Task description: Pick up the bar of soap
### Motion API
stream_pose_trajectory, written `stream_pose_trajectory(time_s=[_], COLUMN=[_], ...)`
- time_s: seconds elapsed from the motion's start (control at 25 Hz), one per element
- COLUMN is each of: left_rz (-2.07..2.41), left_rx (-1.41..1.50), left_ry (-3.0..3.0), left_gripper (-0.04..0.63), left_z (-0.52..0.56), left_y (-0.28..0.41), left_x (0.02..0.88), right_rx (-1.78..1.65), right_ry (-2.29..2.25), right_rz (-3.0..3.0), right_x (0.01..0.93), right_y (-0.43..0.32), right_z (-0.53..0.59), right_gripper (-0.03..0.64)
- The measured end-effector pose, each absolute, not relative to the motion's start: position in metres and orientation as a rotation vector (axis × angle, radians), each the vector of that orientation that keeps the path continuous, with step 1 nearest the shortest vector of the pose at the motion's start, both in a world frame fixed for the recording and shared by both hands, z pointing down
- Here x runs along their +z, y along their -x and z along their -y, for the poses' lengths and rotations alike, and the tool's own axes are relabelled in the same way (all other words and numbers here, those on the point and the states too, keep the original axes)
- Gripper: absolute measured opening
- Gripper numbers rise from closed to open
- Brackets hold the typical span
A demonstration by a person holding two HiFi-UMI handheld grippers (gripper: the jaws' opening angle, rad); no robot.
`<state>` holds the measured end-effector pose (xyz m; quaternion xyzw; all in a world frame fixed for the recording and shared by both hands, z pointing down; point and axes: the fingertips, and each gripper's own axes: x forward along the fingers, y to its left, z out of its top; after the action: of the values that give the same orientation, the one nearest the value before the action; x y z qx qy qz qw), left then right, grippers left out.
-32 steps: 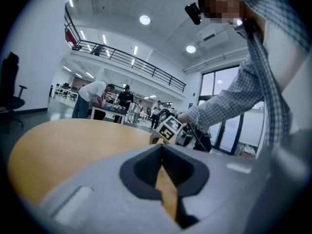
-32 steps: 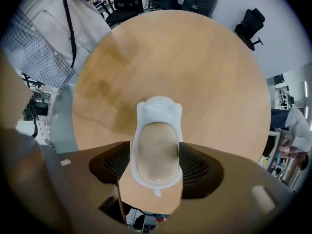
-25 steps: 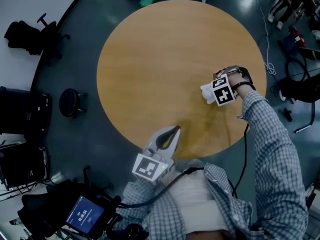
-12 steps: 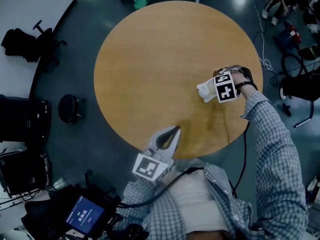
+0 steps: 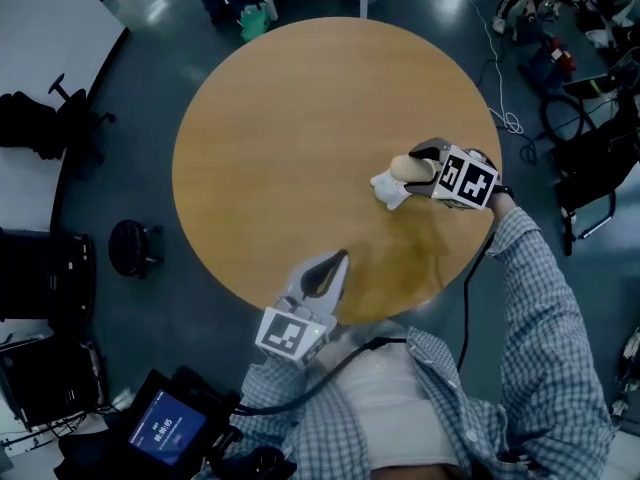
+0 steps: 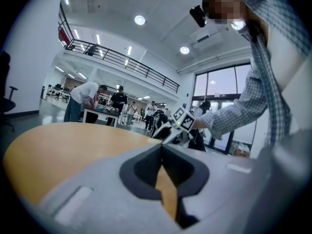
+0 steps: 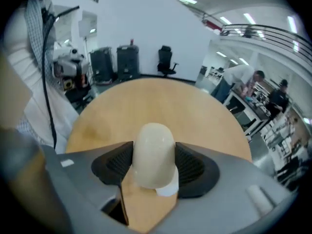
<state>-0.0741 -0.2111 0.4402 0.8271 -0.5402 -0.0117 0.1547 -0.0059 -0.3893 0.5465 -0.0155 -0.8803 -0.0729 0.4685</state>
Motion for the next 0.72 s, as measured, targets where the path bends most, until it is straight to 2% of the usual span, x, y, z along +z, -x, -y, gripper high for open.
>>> stream_pose_trajectory(time_s=[0.4, 0.72], left_rz=[1.459, 1.37], left_rx=[-0.055, -0.049], left_ry=[-2.455, -2.525], left_gripper=[-0.002, -0.002], left_z=[0.218, 0.217], left_y=[0.061, 0.04], left_x=[0.422, 0.416], right_rx=[0.589, 1.042], right_ry=[-0.6, -0.896], right_rz=[2.938, 3.115], right_x=[0.429, 0.408], right_y=[-0.028, -0.062], right_z=[0.347, 0.293], right_gripper=[0.273, 0.273])
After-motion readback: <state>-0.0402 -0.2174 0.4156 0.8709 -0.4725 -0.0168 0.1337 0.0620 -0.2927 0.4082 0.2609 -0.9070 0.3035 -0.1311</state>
